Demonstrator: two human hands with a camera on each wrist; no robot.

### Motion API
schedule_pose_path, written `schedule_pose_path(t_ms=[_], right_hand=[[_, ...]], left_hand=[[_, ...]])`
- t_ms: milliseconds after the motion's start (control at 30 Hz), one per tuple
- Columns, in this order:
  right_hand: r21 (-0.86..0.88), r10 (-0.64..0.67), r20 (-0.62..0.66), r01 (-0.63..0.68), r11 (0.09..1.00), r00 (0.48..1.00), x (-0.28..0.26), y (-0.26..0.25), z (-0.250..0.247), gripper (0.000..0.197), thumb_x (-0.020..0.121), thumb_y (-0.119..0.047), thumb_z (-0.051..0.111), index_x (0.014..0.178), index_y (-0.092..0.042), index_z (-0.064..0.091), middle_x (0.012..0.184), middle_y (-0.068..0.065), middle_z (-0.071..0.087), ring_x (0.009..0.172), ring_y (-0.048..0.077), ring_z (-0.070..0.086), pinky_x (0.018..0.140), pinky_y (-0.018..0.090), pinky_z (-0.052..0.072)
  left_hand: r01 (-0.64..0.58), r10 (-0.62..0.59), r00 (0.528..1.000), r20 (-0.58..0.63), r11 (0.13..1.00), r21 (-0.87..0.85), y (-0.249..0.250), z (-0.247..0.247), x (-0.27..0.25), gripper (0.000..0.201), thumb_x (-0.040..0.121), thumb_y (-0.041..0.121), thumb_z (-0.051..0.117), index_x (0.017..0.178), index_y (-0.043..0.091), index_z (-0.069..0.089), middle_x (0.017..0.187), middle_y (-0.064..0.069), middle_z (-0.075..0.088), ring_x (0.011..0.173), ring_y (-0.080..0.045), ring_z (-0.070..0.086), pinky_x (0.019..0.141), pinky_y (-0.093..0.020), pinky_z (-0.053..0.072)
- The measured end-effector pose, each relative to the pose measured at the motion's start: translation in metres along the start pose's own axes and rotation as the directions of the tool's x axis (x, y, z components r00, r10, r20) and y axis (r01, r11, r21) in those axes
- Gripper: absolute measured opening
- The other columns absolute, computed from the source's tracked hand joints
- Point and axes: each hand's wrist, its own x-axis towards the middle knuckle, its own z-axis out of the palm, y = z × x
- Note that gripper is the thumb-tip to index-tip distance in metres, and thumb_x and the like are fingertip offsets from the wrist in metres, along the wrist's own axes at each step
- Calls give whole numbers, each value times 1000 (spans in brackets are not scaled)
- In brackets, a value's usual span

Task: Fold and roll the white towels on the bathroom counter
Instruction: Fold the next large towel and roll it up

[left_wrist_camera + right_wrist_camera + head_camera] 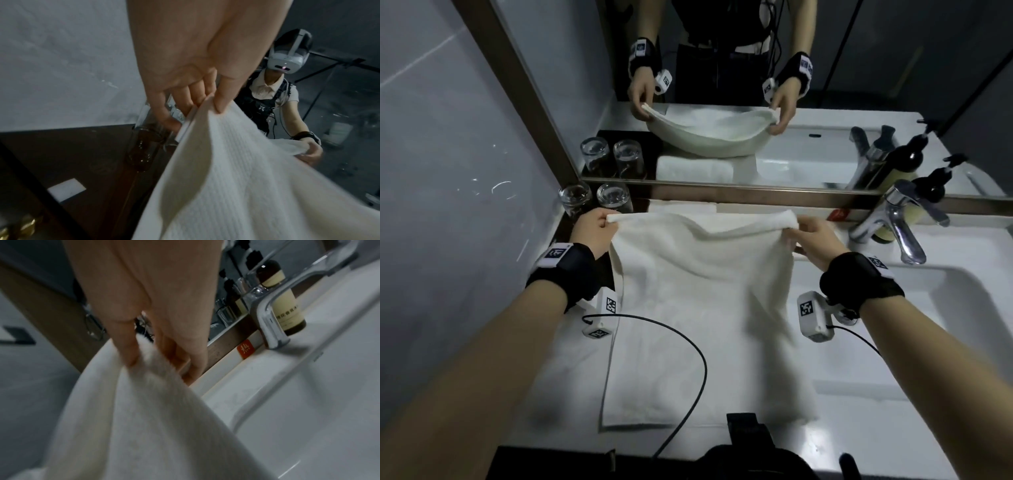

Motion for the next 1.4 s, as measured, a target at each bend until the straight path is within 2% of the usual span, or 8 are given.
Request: schedule_pose_path(t_ms=[67, 267, 500, 600, 733, 833, 1033, 1400], right_hand=[[11, 68, 89, -69, 998, 994, 4, -3, 0, 21, 83, -2, 61, 73, -16, 73, 66, -7, 65, 63, 3, 60, 61, 18, 49], [-286, -150, -424, 25, 958, 893, 18, -8, -21, 15, 87, -19, 61, 90, -7, 70, 84, 13, 67, 80, 18, 56, 78, 42, 49], [-131, -161, -220, 135, 982, 962, 6, -11, -1, 19, 96, -12, 43, 105, -4, 57, 90, 1, 52, 80, 8, 45, 54, 2, 34], [-59, -169, -93, 164, 985, 981, 2, -10, -4, 25, 95, -20, 49, 72, -23, 59, 59, -19, 51, 55, -5, 42, 47, 9, 33], [-74, -178, -271, 164, 984, 946, 11, -8, -13, 26, 89, -17, 55, 63, -15, 52, 58, -6, 36, 62, 11, 35, 56, 26, 29], [-202, -219, -357, 154, 967, 908, 18, -9, -13, 36, 88, -17, 56, 54, -21, 44, 54, -9, 35, 56, 8, 32, 47, 14, 28], [-73, -133, -332, 115, 991, 934, 30, 4, -6, 17, 89, -3, 52, 101, 1, 64, 81, 6, 58, 67, 11, 50, 66, 29, 43], [-167, -18, -342, -42, 985, 940, 79, 20, 6, 23, 85, 2, 54, 107, 1, 60, 86, 13, 65, 54, 9, 59, 66, 23, 54]], left_hand=[[14, -15, 998, 54, 1000, 18, 4, -2, 4, 29, 89, 12, 57, 116, 3, 61, 106, -18, 65, 105, -32, 59, 88, -34, 44], [-29, 48, 977, -209, 996, 90, 19, -6, 7, 24, 93, 9, 45, 110, 2, 60, 106, -21, 64, 99, -34, 57, 75, -31, 39], [-15, 4, 997, -80, 991, -131, 25, 1, 3, 27, 95, 11, 38, 112, -1, 54, 115, -28, 57, 107, -38, 55, 88, -44, 45], [-4, -1, 1000, -26, 980, -199, 22, -2, 1, 14, 95, 15, 42, 102, 12, 54, 100, -16, 58, 94, -26, 55, 92, -44, 46], [39, -58, 991, -119, 986, -161, 13, -6, 5, 21, 93, 17, 44, 108, 8, 55, 108, -21, 62, 95, -31, 58, 92, -47, 49], [11, -19, 983, -183, 999, -44, 14, 0, 7, 23, 94, 15, 44, 110, 5, 56, 110, -17, 62, 94, -28, 56, 79, -29, 40], [20, -24, 982, -188, 999, -26, 12, 8, 10, 24, 96, 13, 43, 115, 2, 52, 112, -21, 62, 104, -35, 56, 83, -34, 41], [192, -173, 964, -202, 978, 80, 1, 24, 52, 15, 93, 15, 48, 106, 14, 55, 106, -12, 65, 79, -31, 67, 77, -35, 51]])
